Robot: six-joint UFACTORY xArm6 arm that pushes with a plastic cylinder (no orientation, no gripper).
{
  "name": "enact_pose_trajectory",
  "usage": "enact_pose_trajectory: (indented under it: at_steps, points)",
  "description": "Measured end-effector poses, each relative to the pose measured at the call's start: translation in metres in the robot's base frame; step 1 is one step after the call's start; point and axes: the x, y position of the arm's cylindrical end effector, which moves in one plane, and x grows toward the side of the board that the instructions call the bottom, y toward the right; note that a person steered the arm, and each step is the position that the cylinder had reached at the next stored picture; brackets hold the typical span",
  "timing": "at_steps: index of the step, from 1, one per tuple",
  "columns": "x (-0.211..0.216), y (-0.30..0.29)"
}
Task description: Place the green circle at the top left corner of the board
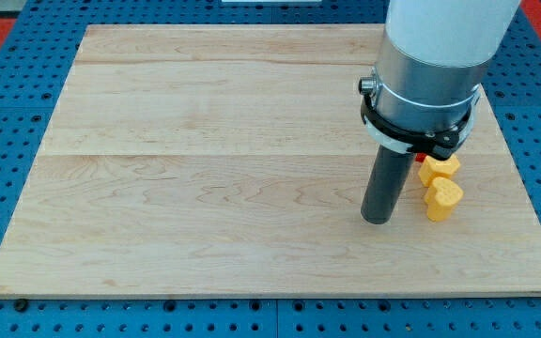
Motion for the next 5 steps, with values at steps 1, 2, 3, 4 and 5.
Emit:
enact_pose_trajectory:
  at_steps: [1,2,3,4,5]
  points:
    - [0.042,0.017]
    - [0.082,0.074]
    - [0.073,0.137]
    - [0.04,0.185]
    - [0.002,0.195]
